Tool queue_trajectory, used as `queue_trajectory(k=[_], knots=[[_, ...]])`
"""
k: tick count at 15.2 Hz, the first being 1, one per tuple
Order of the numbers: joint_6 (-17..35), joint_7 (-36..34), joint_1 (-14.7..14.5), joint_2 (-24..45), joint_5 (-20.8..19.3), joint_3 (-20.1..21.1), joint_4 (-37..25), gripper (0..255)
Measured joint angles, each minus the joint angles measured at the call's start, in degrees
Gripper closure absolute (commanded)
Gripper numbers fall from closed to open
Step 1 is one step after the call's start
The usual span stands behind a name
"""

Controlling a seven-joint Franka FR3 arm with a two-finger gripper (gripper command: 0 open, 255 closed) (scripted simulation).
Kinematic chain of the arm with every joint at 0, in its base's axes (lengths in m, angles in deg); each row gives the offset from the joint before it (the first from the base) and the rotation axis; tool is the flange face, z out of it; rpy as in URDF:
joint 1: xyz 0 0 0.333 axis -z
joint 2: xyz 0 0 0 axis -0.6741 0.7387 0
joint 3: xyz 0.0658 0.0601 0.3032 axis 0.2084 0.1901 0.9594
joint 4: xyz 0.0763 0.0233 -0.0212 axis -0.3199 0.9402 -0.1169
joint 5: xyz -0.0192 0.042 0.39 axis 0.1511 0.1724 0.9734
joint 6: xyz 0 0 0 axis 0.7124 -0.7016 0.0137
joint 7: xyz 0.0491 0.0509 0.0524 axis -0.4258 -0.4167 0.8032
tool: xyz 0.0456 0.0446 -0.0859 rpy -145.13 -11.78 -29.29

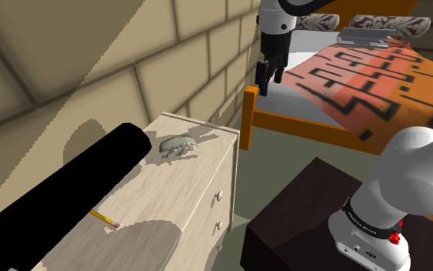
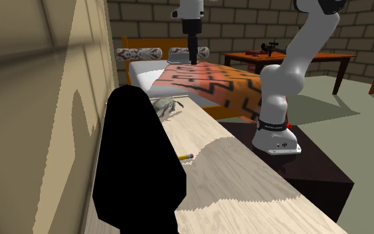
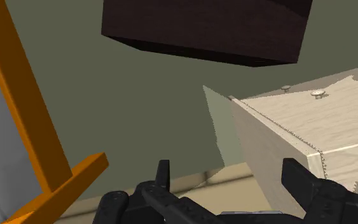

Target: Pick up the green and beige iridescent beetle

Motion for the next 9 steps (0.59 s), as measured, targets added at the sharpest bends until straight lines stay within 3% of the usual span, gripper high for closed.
queue_trajectory(k=[9], knots=[[4.9, 3.3, -5.9, 12.6, 1.8, 5.5, -8.3, 0]])
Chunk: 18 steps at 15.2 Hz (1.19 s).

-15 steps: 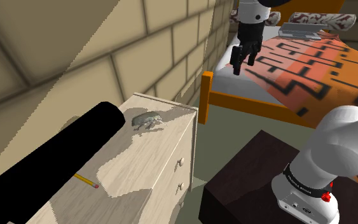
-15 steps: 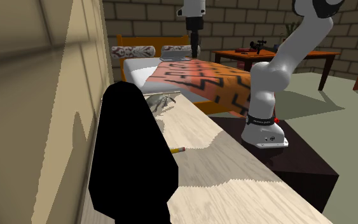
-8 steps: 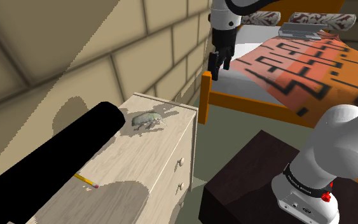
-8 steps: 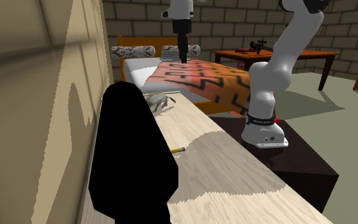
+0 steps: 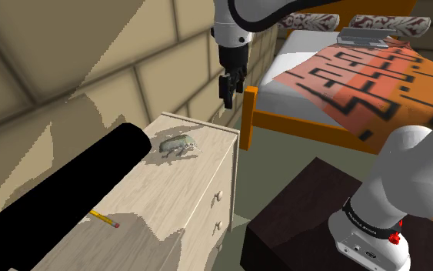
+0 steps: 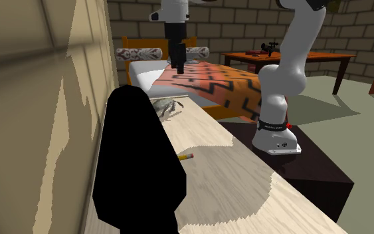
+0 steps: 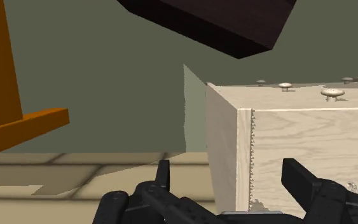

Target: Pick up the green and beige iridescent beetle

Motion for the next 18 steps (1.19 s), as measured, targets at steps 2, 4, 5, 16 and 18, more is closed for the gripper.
queue_trajectory(k=[2, 4, 5, 16, 18], knots=[[0.6, 0.5, -1.3, 3.0, 0.1, 1.4, -2.5, 0], [1.0, 1.4, -2.3, 5.3, 0.1, 2.5, -4.6, 0], [1.3, 1.6, -2.9, 7.0, 0.0, 3.3, -6.1, 0], [2.8, 4.8, -9.6, 20.3, -2.3, 10.3, -18.3, 0], [3.0, 5.2, -10.1, 21.3, -2.6, 10.8, -19.1, 0]])
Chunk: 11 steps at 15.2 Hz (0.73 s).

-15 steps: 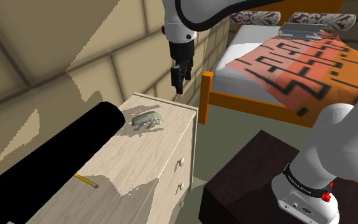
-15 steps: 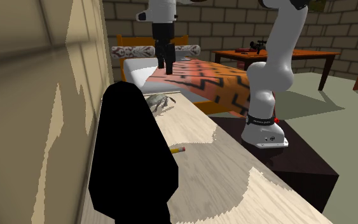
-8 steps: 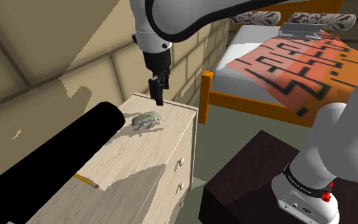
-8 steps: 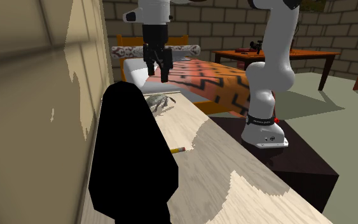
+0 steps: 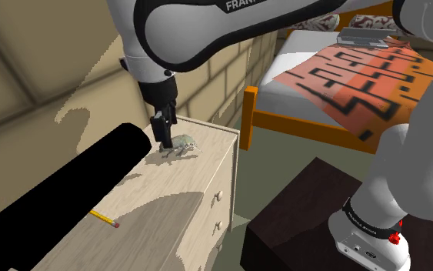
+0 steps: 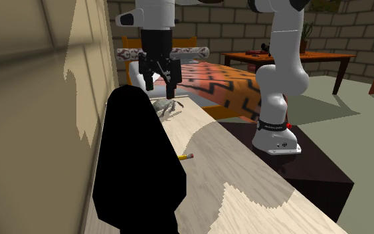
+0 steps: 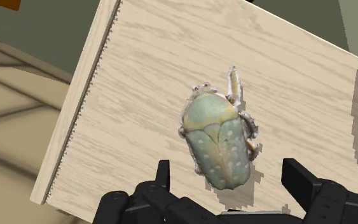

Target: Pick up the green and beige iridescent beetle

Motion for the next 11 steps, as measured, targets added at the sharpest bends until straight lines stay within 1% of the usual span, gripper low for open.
queue_trajectory(k=[7, 8, 11], knots=[[4.7, -0.4, -0.2, 1.1, -0.4, 0.2, 3.8, 0], [5.0, -0.4, -0.2, 1.0, -0.4, 0.2, 4.0, 255], [5.2, -0.4, -0.2, 1.0, -0.4, 0.2, 4.2, 255]])
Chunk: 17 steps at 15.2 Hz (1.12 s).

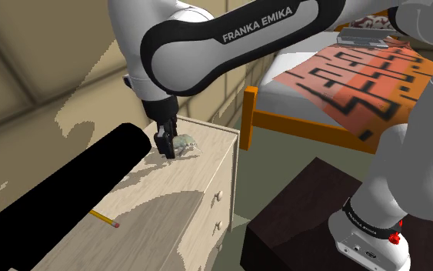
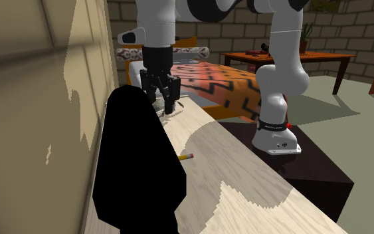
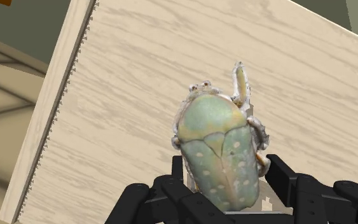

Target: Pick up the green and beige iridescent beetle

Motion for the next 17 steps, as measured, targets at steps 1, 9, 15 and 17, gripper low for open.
queue_trajectory(k=[1, 9, 15, 17], knots=[[0.0, 0.0, 0.0, 0.0, 0.0, 0.0, 0.0, 255], [-0.8, 0.1, 0.0, -0.2, 0.1, 0.0, -0.6, 255], [-5.2, 0.4, 0.0, -0.7, 0.4, 0.0, -4.5, 255], [-6.6, 0.5, 0.0, -0.8, 0.4, 0.1, -6.0, 255]])
